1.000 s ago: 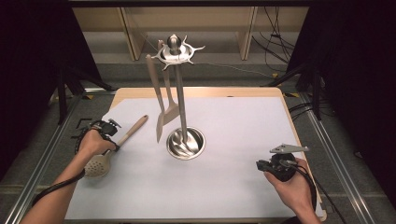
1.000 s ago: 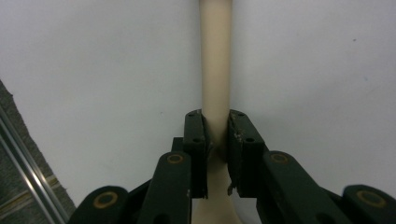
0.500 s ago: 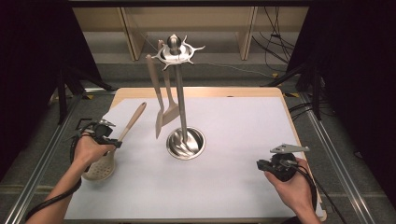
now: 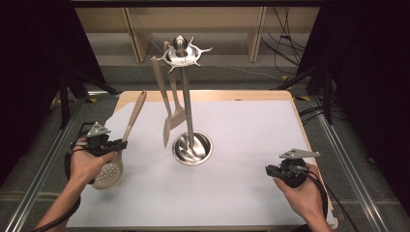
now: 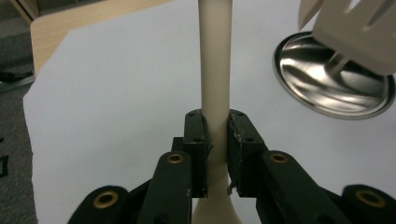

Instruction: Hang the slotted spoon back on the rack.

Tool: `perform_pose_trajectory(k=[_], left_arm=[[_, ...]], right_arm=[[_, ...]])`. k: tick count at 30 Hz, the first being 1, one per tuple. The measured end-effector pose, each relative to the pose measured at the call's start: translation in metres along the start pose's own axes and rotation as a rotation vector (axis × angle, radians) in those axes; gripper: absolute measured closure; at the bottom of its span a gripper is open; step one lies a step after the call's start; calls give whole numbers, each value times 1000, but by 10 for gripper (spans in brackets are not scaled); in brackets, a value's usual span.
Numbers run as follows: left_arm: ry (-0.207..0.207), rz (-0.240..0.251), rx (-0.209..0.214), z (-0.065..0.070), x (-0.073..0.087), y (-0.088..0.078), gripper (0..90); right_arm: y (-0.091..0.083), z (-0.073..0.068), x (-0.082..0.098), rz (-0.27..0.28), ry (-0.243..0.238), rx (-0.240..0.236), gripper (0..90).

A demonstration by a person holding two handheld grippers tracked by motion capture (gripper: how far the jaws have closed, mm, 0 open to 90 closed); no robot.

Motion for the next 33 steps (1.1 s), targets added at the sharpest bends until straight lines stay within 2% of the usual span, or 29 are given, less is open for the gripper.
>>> perform_pose_trajectory(k=[1, 2, 3, 4, 6, 7, 8, 11, 13, 16, 17, 22, 24, 25, 33], left_arm=[[2, 8, 10, 2, -2, -2, 783], [23, 17, 13, 3, -4, -5, 783], [-31, 72, 7, 10, -6, -4, 783], [-33, 75, 3, 12, -8, -7, 784], [-69, 124, -4, 22, -13, -13, 783], [-69, 124, -4, 22, -13, -13, 783], [-69, 137, -5, 25, -14, -15, 783], [-66, 175, -8, 33, -18, -22, 783], [-63, 189, -6, 38, -20, -27, 783], [-62, 217, -7, 45, -24, -34, 784], [-63, 230, -1, 48, -25, -35, 783], [-53, 275, 9, 60, -32, -46, 783], [-48, 289, 9, 64, -35, -49, 783], [-44, 294, 13, 65, -36, -50, 783], [-41, 348, 9, 75, -43, -59, 783]], right_arm=[[0, 0, 0, 5, 2, 1, 831], [0, 0, 0, 5, 2, 1, 831], [0, 0, 0, -2, -1, 0, 831], [0, 3, 0, 3, -25, -2, 831], [0, 3, 0, 8, -29, -9, 830], [0, 3, 0, 8, -29, -9, 830], [1, 1, 0, 15, -10, -12, 830], [1, 1, 0, 6, -6, -19, 830], [0, 1, -1, 10, -20, 2, 830], [1, 1, -1, 10, -20, -12, 830], [0, 1, -1, -6, -18, -14, 830], [1, 1, -1, 12, -20, 3, 830], [0, 1, -1, 8, -22, 6, 831], [0, 1, -1, -5, -17, -12, 830], [2, -1, -1, 10, -28, -1, 830]])
Point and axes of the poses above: each handheld gripper's, and its own axes: y roughly forward along the jaws, x roughly out of its underside, z roughly to its right, the point moved 4 cm from there along y, roughly forward along the jaws, and after that the axes turned 15 degrees about z, right-handed, at the moved point
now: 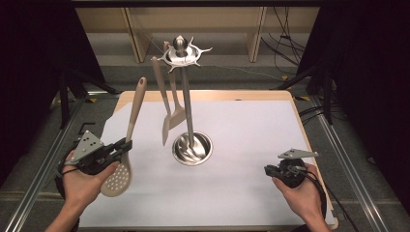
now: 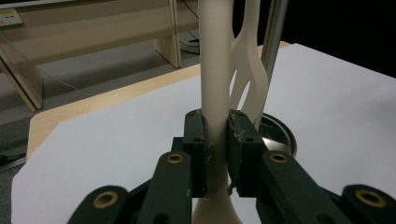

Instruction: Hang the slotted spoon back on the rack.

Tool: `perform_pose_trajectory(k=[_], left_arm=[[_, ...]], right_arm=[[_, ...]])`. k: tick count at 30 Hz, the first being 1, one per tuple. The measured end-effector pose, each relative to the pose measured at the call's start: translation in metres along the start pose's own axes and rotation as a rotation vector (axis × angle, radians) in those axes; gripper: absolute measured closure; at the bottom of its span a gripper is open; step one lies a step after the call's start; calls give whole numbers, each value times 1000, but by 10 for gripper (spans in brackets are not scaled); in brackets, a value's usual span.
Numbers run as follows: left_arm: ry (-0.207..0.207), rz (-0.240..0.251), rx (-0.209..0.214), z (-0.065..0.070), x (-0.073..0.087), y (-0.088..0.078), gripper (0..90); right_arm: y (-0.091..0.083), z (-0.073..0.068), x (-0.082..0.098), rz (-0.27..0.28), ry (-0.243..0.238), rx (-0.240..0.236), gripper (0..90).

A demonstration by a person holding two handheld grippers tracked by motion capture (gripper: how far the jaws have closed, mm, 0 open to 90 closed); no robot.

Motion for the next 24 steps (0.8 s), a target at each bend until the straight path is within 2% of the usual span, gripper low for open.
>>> perform_pose_trajectory(k=[10, 15, 24], left_arm=[[16, 48, 14, 14, -15, -6, 783], [46, 38, 30, 18, -18, -7, 783], [50, 57, 39, 25, -23, -8, 783]], right_arm=[[0, -1, 0, -7, -1, -1, 831], [0, -1, 0, -5, 2, 0, 830], [0, 0, 0, 1, 0, 1, 830]])
Point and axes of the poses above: each handheld gripper's, and its own axes: y roughly forward along the jaws, x roughly out of its underside, z roughly to its right, the point moved 4 cm from there along y, roughly forward along the jaws, and after that the axes turned 15 degrees about z, right-handed, at the moved point
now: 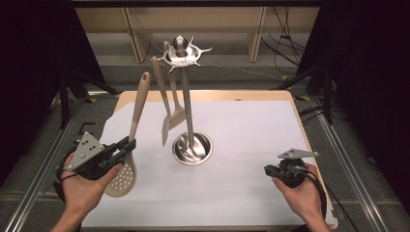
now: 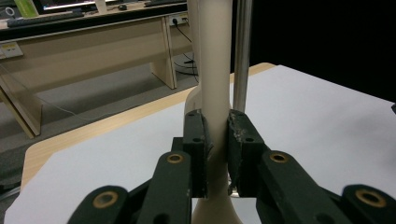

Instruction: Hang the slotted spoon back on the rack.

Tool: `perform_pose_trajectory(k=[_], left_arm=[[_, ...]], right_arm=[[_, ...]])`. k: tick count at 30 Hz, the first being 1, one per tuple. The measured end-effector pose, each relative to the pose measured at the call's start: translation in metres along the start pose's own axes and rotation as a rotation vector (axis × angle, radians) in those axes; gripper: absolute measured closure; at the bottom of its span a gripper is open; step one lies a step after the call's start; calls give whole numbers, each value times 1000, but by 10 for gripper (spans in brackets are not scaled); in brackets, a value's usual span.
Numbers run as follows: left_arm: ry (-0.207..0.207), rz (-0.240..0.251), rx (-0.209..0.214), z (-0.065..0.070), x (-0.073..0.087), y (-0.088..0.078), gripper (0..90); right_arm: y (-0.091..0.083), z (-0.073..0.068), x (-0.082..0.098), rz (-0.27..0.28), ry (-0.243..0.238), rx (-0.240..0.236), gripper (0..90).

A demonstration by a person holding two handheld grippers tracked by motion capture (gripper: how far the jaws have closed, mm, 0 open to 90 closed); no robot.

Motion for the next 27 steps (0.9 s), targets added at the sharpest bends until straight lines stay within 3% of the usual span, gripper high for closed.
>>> perform_pose_trajectory(k=[4, 5, 22, 27], left_arm=[[5, 15, 7, 2, -2, 0, 783], [-11, 25, 0, 3, -3, 1, 783], [18, 58, 27, 13, -15, -1, 783], [2, 54, 25, 18, -17, -2, 783]], right_arm=[[0, -1, 0, -4, 1, -3, 830], [0, 0, 0, -8, -3, -2, 830], [0, 0, 0, -4, 3, -2, 830], [0, 0, 0, -3, 3, 1, 830]])
Point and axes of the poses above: each handheld gripper's, and its own axes: y roughly forward along the jaws, x roughly out of its underside, z roughly to its right, the point moved 4 cm from there along y, roughly forward along the jaws, and after that the axes turned 15 degrees about z, right-handed, at the moved point
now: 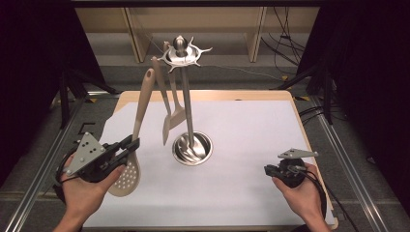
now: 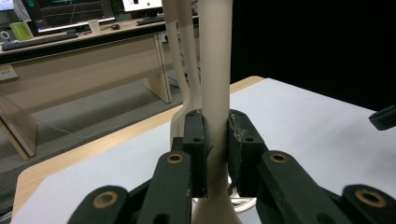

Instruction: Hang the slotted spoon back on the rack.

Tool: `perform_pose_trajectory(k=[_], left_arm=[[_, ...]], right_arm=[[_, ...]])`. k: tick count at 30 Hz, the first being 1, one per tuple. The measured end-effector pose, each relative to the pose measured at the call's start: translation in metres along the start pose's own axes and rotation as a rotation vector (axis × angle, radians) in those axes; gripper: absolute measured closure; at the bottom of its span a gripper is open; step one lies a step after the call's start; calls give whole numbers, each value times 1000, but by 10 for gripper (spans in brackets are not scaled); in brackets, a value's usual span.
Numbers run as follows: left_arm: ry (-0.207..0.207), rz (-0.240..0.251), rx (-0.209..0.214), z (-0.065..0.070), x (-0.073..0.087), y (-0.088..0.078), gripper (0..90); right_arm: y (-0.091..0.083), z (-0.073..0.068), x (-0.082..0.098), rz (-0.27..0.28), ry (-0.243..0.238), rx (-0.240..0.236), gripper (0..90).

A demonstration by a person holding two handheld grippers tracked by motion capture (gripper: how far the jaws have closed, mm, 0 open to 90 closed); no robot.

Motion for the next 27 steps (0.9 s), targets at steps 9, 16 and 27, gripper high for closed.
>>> perform_pose_trajectory(k=[9, 16, 27], left_arm=[[14, 9, 21, 4, -2, 4, 783], [17, 7, 30, 7, -3, 6, 782], [16, 2, 41, 10, -2, 11, 782]], right_arm=[[0, 1, 0, 2, -1, -1, 830], [0, 0, 0, 1, 1, -1, 830], [0, 0, 0, 1, 0, 0, 830]])
Point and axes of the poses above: each handheld gripper's, and its own axes: y roughly forward along the jaws, x roughly out of its underside, z roughly to its right, the point moved 4 cm from there along y, roughly forward along the jaws, and after that the axes turned 15 degrees about z, right-handed, at the moved point
